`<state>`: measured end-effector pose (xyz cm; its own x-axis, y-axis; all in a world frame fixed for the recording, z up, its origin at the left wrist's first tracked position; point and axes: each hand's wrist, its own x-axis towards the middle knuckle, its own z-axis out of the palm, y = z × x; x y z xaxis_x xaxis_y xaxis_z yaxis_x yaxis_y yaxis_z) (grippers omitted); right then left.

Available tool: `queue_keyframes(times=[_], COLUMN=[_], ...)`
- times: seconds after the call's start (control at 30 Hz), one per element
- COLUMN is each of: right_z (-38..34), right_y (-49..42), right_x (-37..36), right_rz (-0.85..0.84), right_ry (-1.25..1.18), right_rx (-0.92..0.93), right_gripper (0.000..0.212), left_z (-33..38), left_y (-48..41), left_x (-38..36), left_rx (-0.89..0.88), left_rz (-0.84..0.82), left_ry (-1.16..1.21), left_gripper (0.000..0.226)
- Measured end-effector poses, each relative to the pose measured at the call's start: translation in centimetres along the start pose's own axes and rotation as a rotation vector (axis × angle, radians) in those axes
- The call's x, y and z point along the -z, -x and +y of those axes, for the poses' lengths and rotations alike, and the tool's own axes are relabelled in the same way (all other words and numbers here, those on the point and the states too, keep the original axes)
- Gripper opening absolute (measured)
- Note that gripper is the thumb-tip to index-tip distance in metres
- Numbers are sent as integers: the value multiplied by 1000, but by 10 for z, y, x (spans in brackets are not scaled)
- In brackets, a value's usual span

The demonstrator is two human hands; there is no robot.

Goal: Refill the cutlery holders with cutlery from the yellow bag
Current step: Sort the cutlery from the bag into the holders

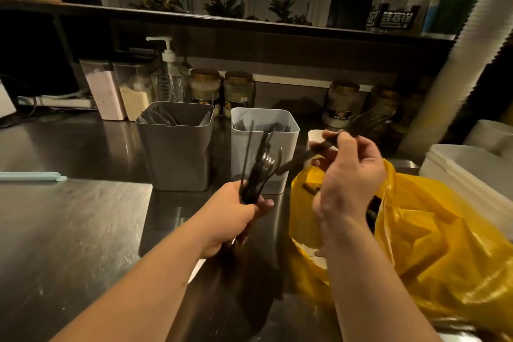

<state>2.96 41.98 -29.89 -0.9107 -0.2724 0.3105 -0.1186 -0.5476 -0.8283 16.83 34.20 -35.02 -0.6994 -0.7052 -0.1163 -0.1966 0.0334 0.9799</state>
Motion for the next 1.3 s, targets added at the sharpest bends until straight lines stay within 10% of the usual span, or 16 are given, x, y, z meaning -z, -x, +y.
queue_keyframes(times=[0.4,1.3], right_z=[29,31], right_y=[23,17], right_x=[-7,-4], right_rz=[-581,-428], right_ry=[417,365], right_rx=[-176,-522], right_gripper=[4,37], left_z=[13,17], left_y=[5,8], left_x=[4,0], left_rx=[-127,32], left_rz=[88,114], left_ry=[218,322], left_gripper=[28,20])
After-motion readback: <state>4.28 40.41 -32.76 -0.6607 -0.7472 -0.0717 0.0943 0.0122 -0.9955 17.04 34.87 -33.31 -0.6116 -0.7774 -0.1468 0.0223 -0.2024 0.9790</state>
